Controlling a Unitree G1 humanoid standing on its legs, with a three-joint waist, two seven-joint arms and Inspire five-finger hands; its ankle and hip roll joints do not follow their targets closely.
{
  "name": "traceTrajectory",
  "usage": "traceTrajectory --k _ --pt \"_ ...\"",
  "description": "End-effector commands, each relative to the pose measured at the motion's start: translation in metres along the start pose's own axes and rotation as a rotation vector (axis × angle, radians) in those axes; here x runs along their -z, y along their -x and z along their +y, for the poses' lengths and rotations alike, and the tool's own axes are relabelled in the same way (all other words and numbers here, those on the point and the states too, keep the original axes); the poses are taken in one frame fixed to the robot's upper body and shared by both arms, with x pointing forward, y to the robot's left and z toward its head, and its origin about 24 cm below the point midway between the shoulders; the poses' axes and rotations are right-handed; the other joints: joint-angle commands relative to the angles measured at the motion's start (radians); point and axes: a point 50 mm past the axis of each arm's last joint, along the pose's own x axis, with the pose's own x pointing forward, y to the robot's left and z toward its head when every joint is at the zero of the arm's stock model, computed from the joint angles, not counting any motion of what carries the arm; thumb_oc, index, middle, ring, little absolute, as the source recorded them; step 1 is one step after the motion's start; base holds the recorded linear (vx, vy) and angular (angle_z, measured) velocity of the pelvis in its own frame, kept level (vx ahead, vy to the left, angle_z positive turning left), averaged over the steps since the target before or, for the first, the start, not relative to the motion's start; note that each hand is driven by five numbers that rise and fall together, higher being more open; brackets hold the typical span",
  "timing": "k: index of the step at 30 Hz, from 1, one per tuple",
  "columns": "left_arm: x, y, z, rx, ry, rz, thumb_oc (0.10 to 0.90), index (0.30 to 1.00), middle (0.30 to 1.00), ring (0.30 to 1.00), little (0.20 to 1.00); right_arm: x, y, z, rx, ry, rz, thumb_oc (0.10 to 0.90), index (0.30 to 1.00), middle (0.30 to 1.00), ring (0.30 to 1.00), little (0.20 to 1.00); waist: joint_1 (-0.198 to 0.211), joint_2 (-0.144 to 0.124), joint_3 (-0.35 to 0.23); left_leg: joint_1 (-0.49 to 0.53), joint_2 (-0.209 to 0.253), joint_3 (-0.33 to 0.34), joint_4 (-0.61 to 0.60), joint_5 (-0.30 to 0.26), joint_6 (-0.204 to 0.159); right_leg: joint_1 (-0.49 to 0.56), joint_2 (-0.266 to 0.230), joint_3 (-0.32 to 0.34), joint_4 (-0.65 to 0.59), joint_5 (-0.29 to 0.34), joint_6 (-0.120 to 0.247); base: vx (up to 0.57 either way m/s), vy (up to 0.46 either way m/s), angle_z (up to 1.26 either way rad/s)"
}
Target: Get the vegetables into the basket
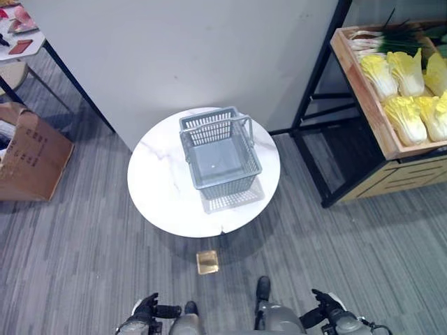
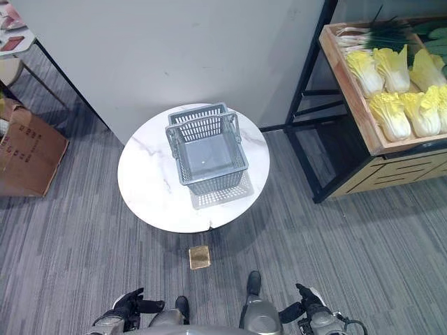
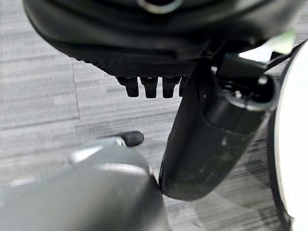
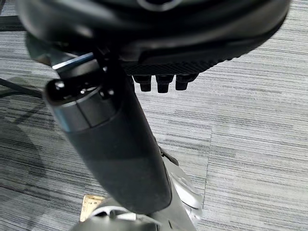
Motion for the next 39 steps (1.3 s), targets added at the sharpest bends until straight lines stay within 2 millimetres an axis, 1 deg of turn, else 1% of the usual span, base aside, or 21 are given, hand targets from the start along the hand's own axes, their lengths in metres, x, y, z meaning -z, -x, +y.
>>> traceTrajectory --k 1,5,13,18,20,21,22,23,24,25,26,27,29,30,31,33,34,35,36,37,39 --pt "0.010 0.002 0.008 -0.027 0.006 0.026 0.900 1.000 1.000 1.000 1.000 0.002 0.000 -0.014 0.062 -0.071 0.010 0.900 1.000 1.000 1.000 1.000 0.008 -0.005 0.009 -0.035 -0.008 0.020 -0.100 0.021 0.044 -0.029 -0.063 0.076 0.097 -0.005 0.108 0.15 0.158 0.11" --pt "0.013 0.002 0.011 -0.041 0.009 0.037 0.900 1.000 1.000 1.000 1.000 0.004 0.000 -0.009 0.045 -0.061 0.021 0.900 1.000 1.000 1.000 1.000 0.014 0.004 0.001 -0.042 -0.019 -0.004 -0.108 0.013 0.053 -0.022 -0.075 0.123 0.101 -0.007 0.118 0.10 0.156 -0.29" --pt "0.007 0.002 0.019 -0.048 -0.029 0.018 0.900 1.000 1.000 1.000 1.000 0.001 0.000 0.017 -0.024 -0.017 0.021 0.900 1.000 1.000 1.000 1.000 0.018 -0.030 -0.007 0.035 -0.075 0.071 -0.184 -0.015 0.099 -0.031 -0.129 0.169 0.089 0.066 0.163 0.03 0.171 -0.28" --pt "0.009 0.002 0.023 -0.066 -0.029 0.026 0.900 1.000 1.000 1.000 1.000 0.006 0.001 0.013 0.009 -0.052 0.040 0.900 1.000 1.000 1.000 1.000 0.015 -0.043 -0.016 0.061 -0.078 0.083 -0.203 -0.016 0.102 -0.024 -0.133 0.175 0.087 0.077 0.170 0.04 0.043 -0.03" --pt "0.009 0.003 0.031 -0.103 -0.016 0.034 0.900 1.000 1.000 1.000 1.000 0.008 0.001 -0.006 0.112 -0.090 0.048 0.900 1.000 1.000 1.000 1.000 0.010 -0.052 -0.033 0.080 -0.074 0.091 -0.218 -0.018 0.100 -0.014 -0.132 0.176 0.078 0.074 0.175 0.09 0.012 -0.12" --pt "0.005 0.003 0.041 -0.150 0.012 0.023 0.900 1.000 1.000 1.000 1.000 -0.018 0.003 -0.062 0.346 -0.111 -0.039 0.900 1.000 1.000 1.000 1.000 0.005 -0.056 -0.037 0.086 -0.068 0.095 -0.220 -0.024 0.094 -0.009 -0.130 0.174 0.065 0.070 0.179 0.07 0.006 -0.12" --pt "0.005 0.003 0.041 -0.149 0.012 0.023 0.900 1.000 1.000 1.000 1.000 -0.018 0.003 -0.063 0.346 -0.110 -0.039 0.900 1.000 1.000 1.000 1.000 0.005 -0.055 -0.037 0.086 -0.068 0.095 -0.220 -0.024 0.094 -0.008 -0.130 0.174 0.065 0.069 0.179 0.01 0.007 -0.12" --pt "0.007 0.004 0.044 -0.159 0.024 0.010 0.900 1.000 1.000 1.000 1.000 -0.055 0.011 -0.097 0.488 0.097 -0.192 0.900 1.000 1.000 1.000 1.000 0.011 -0.053 -0.029 0.085 -0.063 0.094 -0.220 -0.022 0.090 -0.006 -0.130 0.168 0.060 0.069 0.182 -0.01 0.000 -0.09" --pt "0.006 0.004 0.044 -0.159 0.024 0.009 0.900 1.000 1.000 1.000 1.000 -0.055 0.011 -0.097 0.488 0.097 -0.192 0.900 1.000 1.000 1.000 1.000 0.010 -0.054 -0.031 0.082 -0.063 0.094 -0.220 -0.021 0.090 -0.009 -0.130 0.168 0.059 0.070 0.181 -0.04 -0.007 -0.07" --pt "0.012 0.006 0.043 -0.161 0.037 0.005 0.900 1.000 1.000 1.000 1.000 -0.101 0.033 -0.129 0.652 0.254 -0.401 0.900 1.000 1.000 1.000 1.000 0.015 -0.053 -0.023 0.075 -0.061 0.087 -0.220 -0.017 0.088 -0.012 -0.131 0.162 0.056 0.072 0.185 -0.05 -0.012 0.00" --pt "0.014 0.006 0.041 -0.156 0.039 0.005 0.900 1.000 1.000 1.000 1.000 -0.125 0.047 -0.144 0.738 0.298 -0.503 0.900 1.000 1.000 1.000 1.000 0.017 -0.054 -0.019 0.069 -0.060 0.083 -0.220 -0.015 0.086 -0.014 -0.131 0.158 0.054 0.072 0.185 -0.04 -0.012 -0.02" --pt "0.014 0.006 0.041 -0.155 0.038 0.005 0.900 1.000 1.000 1.000 1.000 -0.125 0.048 -0.144 0.739 0.298 -0.502 0.900 1.000 1.000 1.000 1.000 0.017 -0.053 -0.018 0.070 -0.059 0.082 -0.220 -0.015 0.086 -0.012 -0.131 0.157 0.054 0.072 0.185 -0.03 -0.018 0.01" --pt "0.014 0.006 0.038 -0.153 0.041 0.006 0.900 1.000 1.000 1.000 1.000 -0.174 0.084 -0.164 0.893 0.398 -0.716 0.900 1.000 1.000 1.000 1.000 0.024 -0.055 -0.013 0.060 -0.056 0.076 -0.220 -0.011 0.083 -0.014 -0.132 0.146 0.051 0.072 0.185 -0.03 -0.035 0.06" --pt "0.014 0.006 0.038 -0.153 0.043 0.009 0.900 1.000 1.000 1.000 1.000 -0.203 0.108 -0.170 0.978 0.477 -0.850 0.900 1.000 1.000 1.000 1.000 0.034 -0.056 -0.013 0.053 -0.054 0.070 -0.220 -0.009 0.082 -0.014 -0.133 0.137 0.047 0.072 0.185 -0.02 -0.030 0.12" --pt "0.014 0.006 0.038 -0.153 0.044 0.009 0.900 1.000 1.000 1.000 1.000 -0.203 0.109 -0.170 0.978 0.478 -0.850 0.900 1.000 1.000 1.000 1.000 0.033 -0.055 -0.012 0.053 -0.054 0.070 -0.220 -0.009 0.081 -0.013 -0.132 0.137 0.047 0.072 0.185 -0.01 -0.036 0.17" --pt "0.012 0.005 0.039 -0.151 0.011 0.016 0.900 1.000 1.000 1.000 1.000 -0.254 0.149 -0.164 1.039 0.607 -1.078 0.900 1.000 1.000 1.000 1.000 0.059 -0.059 -0.010 0.039 -0.052 0.058 -0.220 -0.003 0.078 -0.011 -0.132 0.124 0.042 0.071 0.183 -0.02 -0.048 0.25" --pt "0.012 0.005 0.039 -0.151 0.014 0.015 0.900 1.000 1.000 1.000 1.000 -0.255 0.149 -0.164 1.039 0.608 -1.080 0.900 1.000 1.000 1.000 1.000 0.056 -0.058 -0.010 0.039 -0.052 0.057 -0.220 -0.003 0.078 -0.011 -0.132 0.123 0.042 0.071 0.183 -0.03 -0.042 0.21" --pt "0.014 0.005 0.039 -0.148 -0.005 0.024 0.900 1.000 1.000 1.000 1.000 -0.268 0.159 -0.160 1.038 0.647 -1.135 0.900 1.000 1.000 1.000 1.000 0.068 -0.060 -0.007 0.032 -0.051 0.053 -0.220 0.000 0.078 -0.011 -0.133 0.117 0.040 0.071 0.183 -0.03 -0.030 0.22" --pt "0.014 0.005 0.039 -0.140 -0.024 0.029 0.900 1.000 1.000 1.000 1.000 -0.298 0.182 -0.146 1.021 0.755 -1.259 0.900 1.000 1.000 1.000 1.000 0.084 -0.061 -0.003 0.021 -0.050 0.046 -0.220 0.004 0.075 -0.011 -0.134 0.109 0.036 0.072 0.182 -0.04 -0.040 0.11" --pt "0.013 0.005 0.039 -0.136 -0.029 0.028 0.900 1.000 1.000 1.000 1.000 -0.317 0.196 -0.132 0.991 0.813 -1.339 0.900 1.000 1.000 1.000 1.000 0.096 -0.059 0.004 0.018 -0.048 0.043 -0.220 0.005 0.073 -0.011 -0.133 0.105 0.035 0.070 0.182 -0.04 -0.027 0.14" --pt "0.012 0.005 0.038 -0.135 -0.030 0.027 0.900 1.000 1.000 1.000 1.000 -0.322 0.198 -0.130 0.985 0.821 -1.349 0.900 1.000 1.000 1.000 1.000 0.098 -0.059 0.004 0.009 -0.050 0.040 -0.220 0.010 0.073 -0.017 -0.134 0.102 0.035 0.074 0.182 -0.03 -0.013 0.18"
